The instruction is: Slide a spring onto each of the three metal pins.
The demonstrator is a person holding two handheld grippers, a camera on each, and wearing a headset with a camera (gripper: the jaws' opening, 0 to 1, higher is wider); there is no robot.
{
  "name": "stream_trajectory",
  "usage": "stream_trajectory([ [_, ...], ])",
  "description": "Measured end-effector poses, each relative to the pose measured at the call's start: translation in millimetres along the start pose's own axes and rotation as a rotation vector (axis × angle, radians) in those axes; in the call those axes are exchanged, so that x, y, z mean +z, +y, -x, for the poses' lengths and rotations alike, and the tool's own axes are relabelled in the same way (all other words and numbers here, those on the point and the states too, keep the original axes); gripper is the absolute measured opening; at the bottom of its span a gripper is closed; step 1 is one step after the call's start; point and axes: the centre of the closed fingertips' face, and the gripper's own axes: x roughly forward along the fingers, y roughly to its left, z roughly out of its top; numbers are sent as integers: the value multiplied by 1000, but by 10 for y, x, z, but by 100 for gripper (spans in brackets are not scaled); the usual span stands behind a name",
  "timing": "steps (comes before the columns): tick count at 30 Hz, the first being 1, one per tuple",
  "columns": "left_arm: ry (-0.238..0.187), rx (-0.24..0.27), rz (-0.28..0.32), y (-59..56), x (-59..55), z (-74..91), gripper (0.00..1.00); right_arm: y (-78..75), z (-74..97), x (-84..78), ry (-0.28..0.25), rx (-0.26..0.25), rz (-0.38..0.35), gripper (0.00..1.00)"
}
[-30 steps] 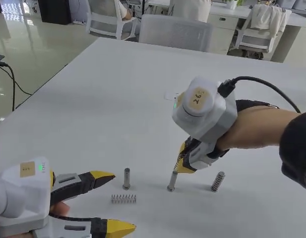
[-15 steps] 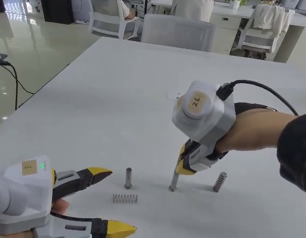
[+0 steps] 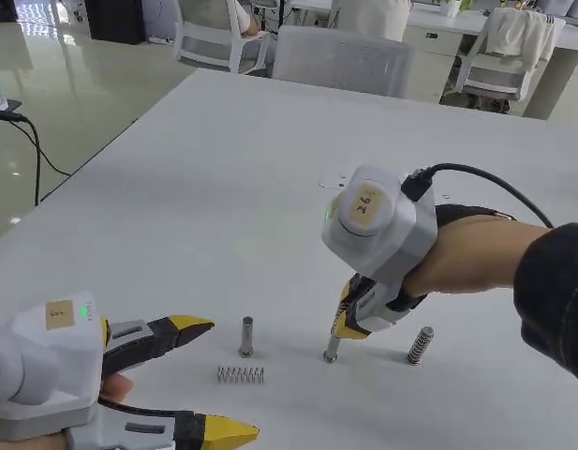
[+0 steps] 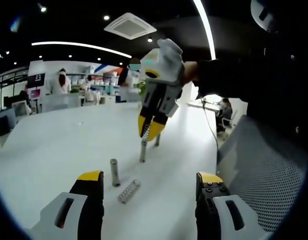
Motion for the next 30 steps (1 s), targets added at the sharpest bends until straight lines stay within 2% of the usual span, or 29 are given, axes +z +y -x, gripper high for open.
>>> stream_trajectory([
  [15, 2, 8, -4, 13, -2, 37, 70, 21, -226, -110, 33, 24, -10, 9],
  [30, 10, 13, -7, 6, -10, 68, 68, -106, -300, -175, 54, -3, -36, 9],
])
